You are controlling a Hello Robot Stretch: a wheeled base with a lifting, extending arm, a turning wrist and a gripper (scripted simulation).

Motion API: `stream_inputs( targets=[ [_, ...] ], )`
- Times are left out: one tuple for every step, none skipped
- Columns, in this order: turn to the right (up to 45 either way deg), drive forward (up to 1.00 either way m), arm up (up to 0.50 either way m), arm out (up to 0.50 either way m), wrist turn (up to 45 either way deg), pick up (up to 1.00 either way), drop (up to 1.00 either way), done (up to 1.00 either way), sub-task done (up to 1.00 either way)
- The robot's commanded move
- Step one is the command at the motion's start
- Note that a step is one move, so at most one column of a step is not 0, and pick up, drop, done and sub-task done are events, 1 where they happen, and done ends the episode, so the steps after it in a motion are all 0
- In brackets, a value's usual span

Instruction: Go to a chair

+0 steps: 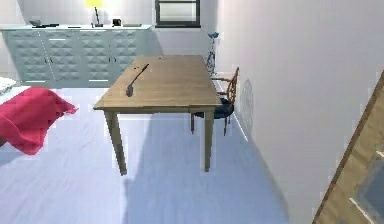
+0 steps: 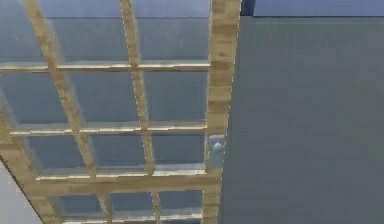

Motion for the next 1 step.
stream_inputs(
  targets=[
    [18.0, 0.00, 0.00, 0.00, 0.0, 0.00, 0.00, 0.00, 0.00]
  ],
)
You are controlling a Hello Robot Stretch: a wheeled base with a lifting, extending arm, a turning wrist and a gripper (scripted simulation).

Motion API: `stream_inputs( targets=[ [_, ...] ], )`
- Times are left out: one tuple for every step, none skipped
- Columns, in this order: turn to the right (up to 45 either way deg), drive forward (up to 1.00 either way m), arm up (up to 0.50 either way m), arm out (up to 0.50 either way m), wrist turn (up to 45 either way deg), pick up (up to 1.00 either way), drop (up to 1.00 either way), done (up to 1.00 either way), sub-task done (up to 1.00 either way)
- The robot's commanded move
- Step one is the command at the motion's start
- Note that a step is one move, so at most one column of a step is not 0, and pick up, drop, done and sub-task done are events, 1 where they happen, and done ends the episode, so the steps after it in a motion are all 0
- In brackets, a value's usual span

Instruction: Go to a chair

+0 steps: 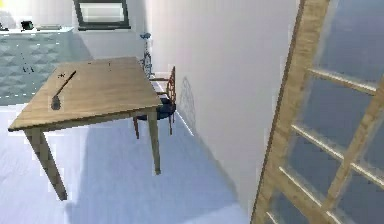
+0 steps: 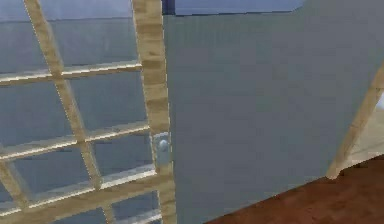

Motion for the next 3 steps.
stream_inputs(
  targets=[
    [0.0, 1.00, 0.00, 0.00, 0.0, 0.00, 0.00, 0.00, 0.00],
    [12.0, 0.00, 0.00, 0.00, 0.0, 0.00, 0.00, 0.00, 0.00],
    [0.0, 0.15, 0.00, 0.00, 0.0, 0.00, 0.00, 0.00, 0.00]
  ],
)
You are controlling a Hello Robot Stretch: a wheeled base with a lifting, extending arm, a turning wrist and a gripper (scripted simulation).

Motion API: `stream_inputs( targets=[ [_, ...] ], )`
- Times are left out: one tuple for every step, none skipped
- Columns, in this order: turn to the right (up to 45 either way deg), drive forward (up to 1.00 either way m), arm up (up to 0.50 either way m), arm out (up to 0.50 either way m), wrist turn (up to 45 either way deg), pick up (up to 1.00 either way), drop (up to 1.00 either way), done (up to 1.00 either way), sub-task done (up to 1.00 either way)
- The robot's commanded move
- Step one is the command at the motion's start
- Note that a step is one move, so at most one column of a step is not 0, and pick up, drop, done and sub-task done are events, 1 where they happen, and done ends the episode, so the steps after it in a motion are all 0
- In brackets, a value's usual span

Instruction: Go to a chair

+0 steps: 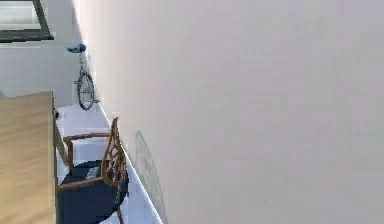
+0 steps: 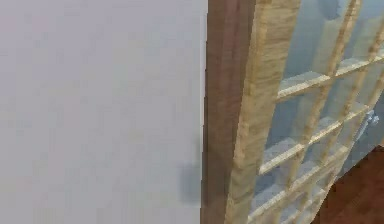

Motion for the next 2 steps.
stream_inputs(
  targets=[
    [-33.0, 0.00, 0.00, 0.00, 0.0, 0.00, 0.00, 0.00, 0.00],
    [0.0, 0.00, 0.00, 0.00, 0.0, 0.00, 0.00, 1.00, 0.00]
  ],
)
